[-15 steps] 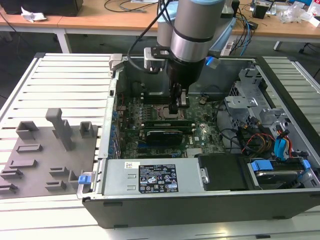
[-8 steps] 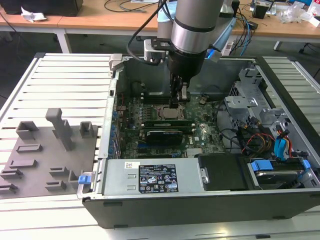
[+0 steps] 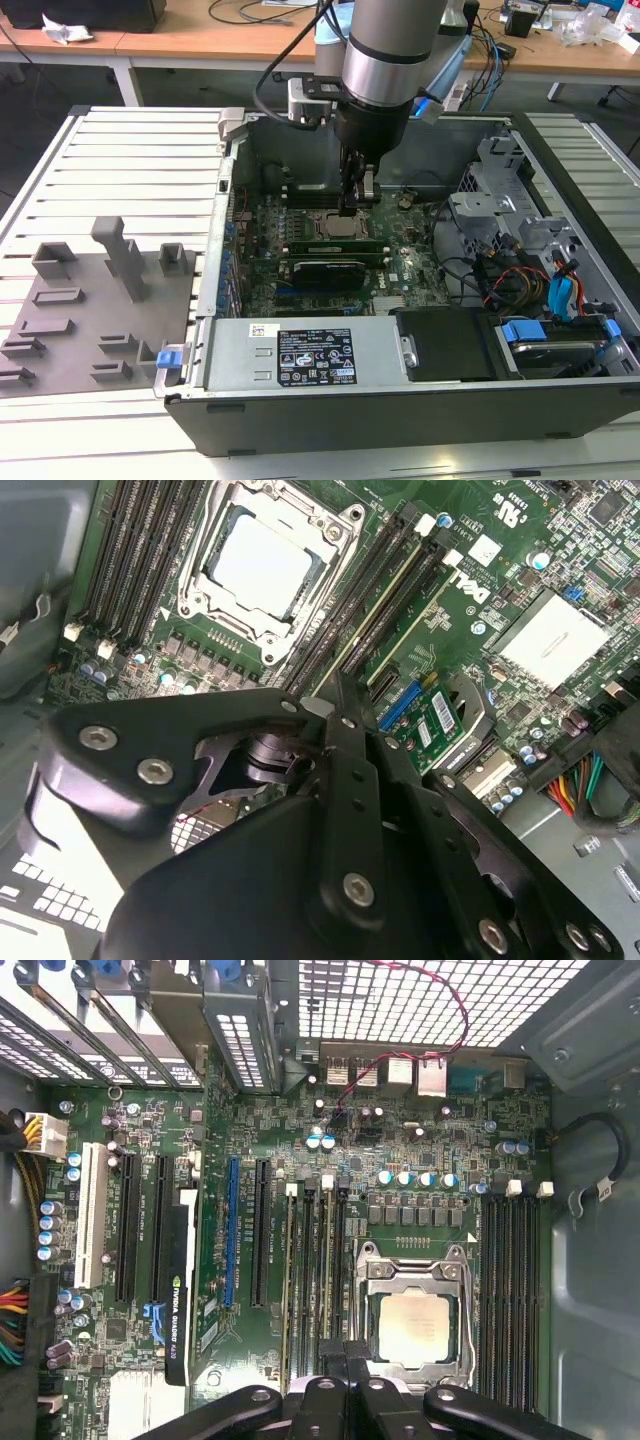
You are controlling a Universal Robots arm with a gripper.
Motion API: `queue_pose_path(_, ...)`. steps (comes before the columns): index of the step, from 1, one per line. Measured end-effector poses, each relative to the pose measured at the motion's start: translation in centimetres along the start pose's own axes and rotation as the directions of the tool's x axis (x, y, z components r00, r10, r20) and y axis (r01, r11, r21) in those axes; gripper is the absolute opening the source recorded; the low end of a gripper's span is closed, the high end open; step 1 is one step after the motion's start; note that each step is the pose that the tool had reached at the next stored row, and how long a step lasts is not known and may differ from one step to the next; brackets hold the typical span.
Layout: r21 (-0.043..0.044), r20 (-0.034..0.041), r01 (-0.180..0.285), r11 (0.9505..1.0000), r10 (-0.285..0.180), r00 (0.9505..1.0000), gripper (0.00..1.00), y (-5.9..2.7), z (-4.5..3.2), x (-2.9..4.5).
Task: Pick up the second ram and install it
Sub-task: 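Press down the second ram until it locks into place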
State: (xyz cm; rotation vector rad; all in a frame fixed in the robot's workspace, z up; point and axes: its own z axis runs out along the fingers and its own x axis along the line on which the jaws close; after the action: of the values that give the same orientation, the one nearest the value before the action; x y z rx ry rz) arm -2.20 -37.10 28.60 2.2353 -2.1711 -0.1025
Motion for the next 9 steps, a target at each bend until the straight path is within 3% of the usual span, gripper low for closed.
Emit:
queue_pose_path(6, 0.0, -0.0004, 0.0, 1.0, 0.0, 1.0, 0.11, -0.3, 0.0, 0.01)
queue_pose_path(7, -0.0001, -0.0004, 0.0, 1.0, 0.0, 1.0, 0.11, -0.55, 0.0, 0.02)
queue_pose_path(9, -0.0005, -0.0002, 0.0, 1.0, 0.0, 1.0, 0.11, -1.83, 0.11, 0.06)
